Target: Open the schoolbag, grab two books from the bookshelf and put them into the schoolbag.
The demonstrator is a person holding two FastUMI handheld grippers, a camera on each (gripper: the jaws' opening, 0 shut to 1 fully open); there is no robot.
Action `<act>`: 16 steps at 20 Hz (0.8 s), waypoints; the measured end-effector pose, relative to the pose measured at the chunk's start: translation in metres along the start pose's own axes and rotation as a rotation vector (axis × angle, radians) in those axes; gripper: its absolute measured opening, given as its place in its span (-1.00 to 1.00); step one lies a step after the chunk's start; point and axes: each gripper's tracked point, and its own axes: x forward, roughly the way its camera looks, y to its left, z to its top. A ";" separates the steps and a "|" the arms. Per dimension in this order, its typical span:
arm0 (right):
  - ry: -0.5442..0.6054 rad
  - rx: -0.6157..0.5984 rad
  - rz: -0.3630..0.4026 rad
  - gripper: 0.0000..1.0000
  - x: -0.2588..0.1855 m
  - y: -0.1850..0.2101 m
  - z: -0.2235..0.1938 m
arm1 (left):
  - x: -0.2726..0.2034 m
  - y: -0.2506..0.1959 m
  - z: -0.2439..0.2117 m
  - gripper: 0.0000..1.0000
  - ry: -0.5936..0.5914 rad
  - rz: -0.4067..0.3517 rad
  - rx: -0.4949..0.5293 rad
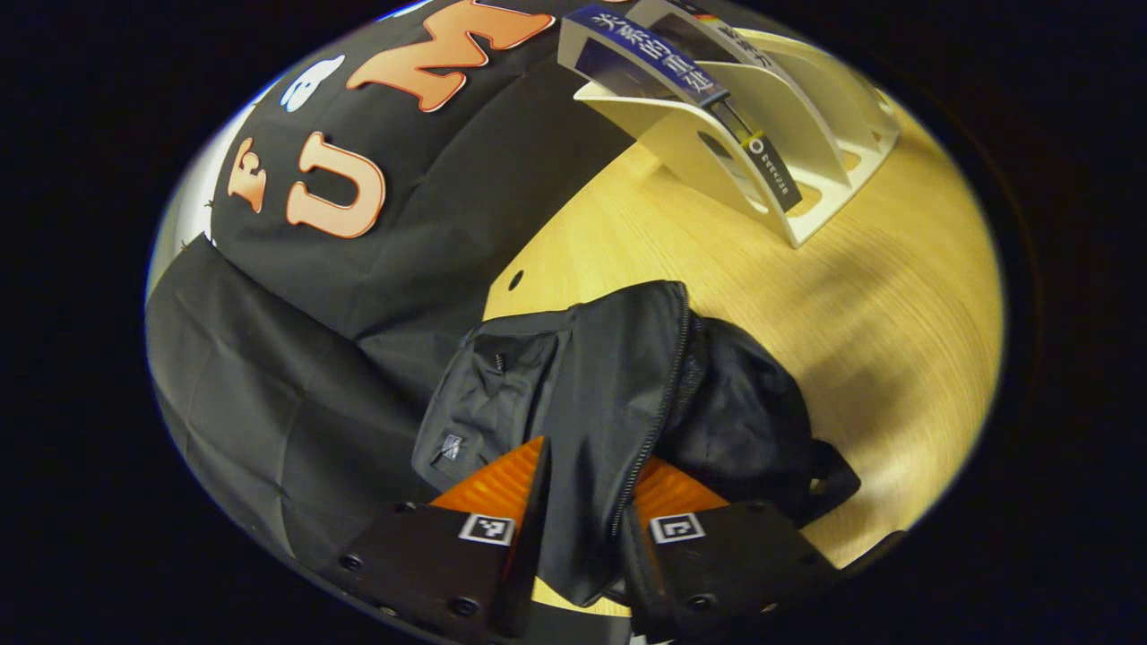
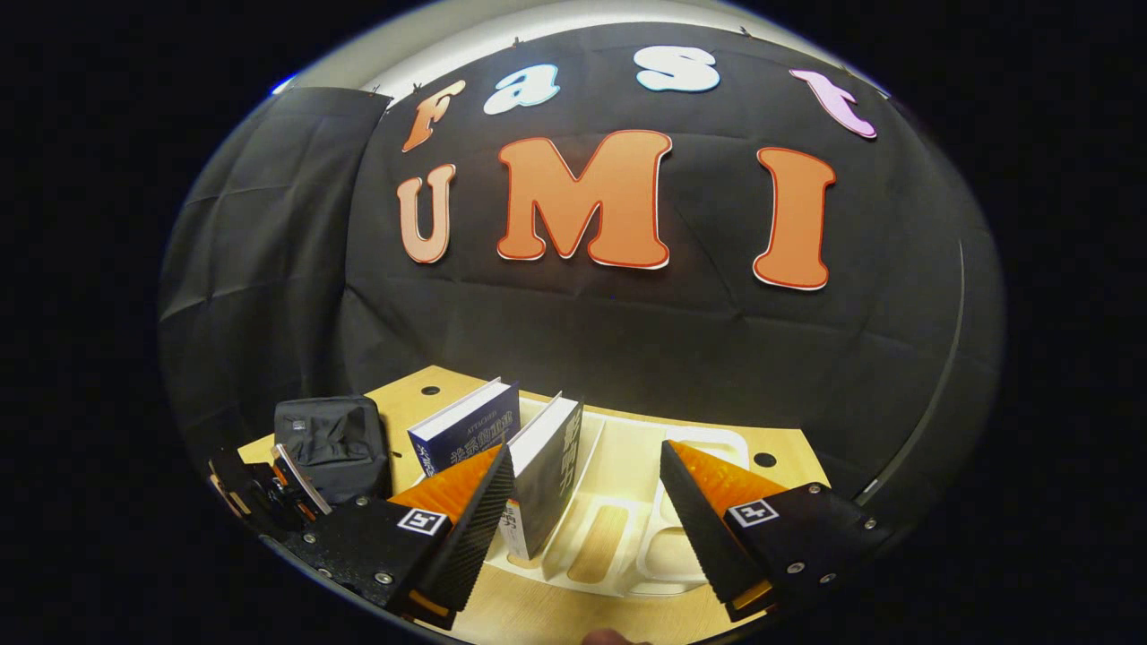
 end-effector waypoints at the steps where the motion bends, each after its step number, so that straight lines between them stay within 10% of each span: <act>1: 0.010 0.005 -0.016 0.95 0.001 0.003 -0.001 | -0.003 0.001 0.001 -0.43 -0.002 -0.046 -0.010; 5: 0.067 -0.006 -0.088 0.96 0.007 0.017 0.000 | -0.005 0.008 0.007 -0.89 -0.018 -0.214 -0.072; 16: 0.201 -0.078 -0.080 0.96 0.042 0.077 0.022 | -0.016 0.070 0.031 -0.87 -0.032 -0.559 -0.109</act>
